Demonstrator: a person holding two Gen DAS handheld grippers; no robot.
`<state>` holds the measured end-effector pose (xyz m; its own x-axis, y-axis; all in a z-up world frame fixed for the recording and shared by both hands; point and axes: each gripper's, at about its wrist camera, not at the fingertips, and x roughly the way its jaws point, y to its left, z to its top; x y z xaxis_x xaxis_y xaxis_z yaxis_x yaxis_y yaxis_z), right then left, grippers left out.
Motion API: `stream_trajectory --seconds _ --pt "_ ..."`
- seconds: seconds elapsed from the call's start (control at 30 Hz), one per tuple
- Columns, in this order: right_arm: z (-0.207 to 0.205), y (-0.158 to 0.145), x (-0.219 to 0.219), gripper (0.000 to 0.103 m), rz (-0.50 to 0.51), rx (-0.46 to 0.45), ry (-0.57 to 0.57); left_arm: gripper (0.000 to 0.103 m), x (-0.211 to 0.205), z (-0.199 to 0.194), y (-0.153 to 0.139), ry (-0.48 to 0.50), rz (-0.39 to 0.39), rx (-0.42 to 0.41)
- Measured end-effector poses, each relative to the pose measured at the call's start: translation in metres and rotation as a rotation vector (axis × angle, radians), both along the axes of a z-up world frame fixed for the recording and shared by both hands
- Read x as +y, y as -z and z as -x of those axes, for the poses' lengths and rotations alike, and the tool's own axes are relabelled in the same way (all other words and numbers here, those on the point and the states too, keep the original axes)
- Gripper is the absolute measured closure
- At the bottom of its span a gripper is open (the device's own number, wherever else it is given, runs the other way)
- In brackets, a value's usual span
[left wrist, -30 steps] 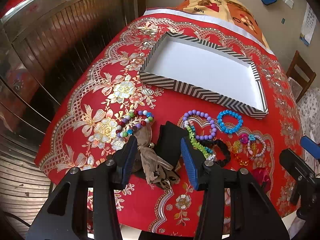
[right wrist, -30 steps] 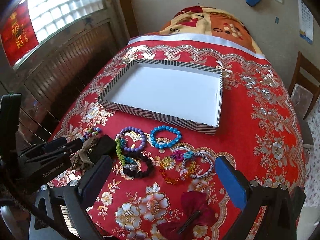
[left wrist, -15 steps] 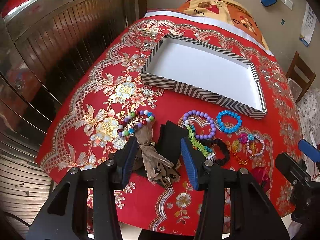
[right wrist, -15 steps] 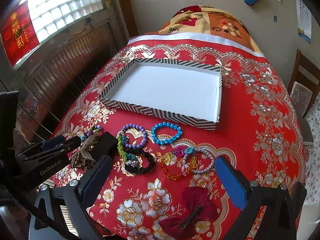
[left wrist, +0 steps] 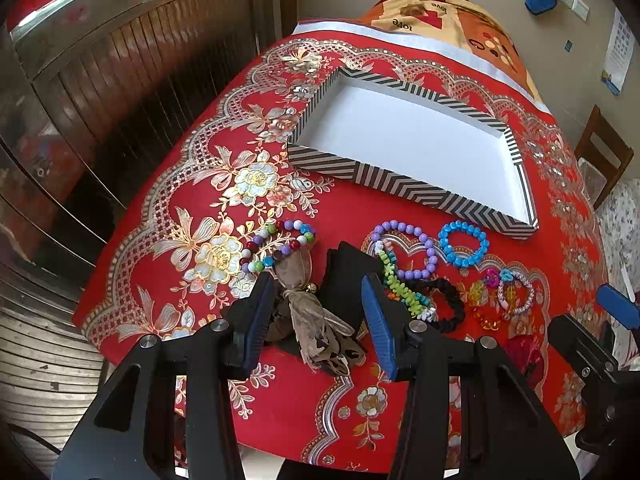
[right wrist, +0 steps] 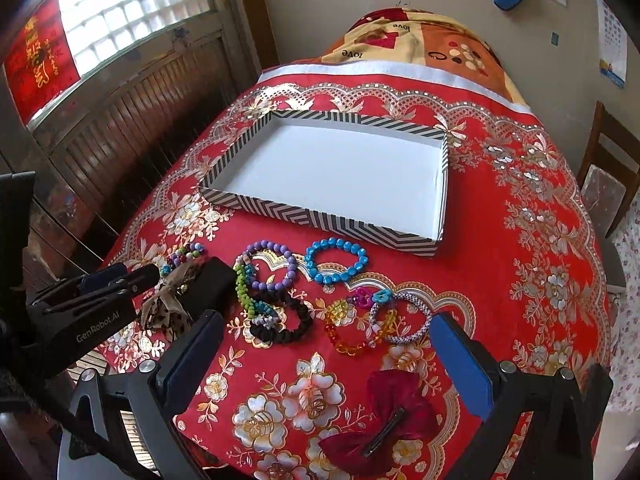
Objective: Organize jewelry
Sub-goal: 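Position the left gripper over the brown scrunchie with leopard ribbon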
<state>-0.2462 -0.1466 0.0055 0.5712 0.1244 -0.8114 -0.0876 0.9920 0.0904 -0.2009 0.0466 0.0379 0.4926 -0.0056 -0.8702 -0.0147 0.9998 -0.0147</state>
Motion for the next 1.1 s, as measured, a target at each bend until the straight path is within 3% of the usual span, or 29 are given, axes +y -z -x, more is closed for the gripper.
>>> stream_trajectory --seconds 1.1 --pt "-0.0055 0.0014 -0.0024 0.0 0.0 -0.002 -0.006 0.058 -0.0047 -0.0035 0.0051 0.005 0.004 0.019"
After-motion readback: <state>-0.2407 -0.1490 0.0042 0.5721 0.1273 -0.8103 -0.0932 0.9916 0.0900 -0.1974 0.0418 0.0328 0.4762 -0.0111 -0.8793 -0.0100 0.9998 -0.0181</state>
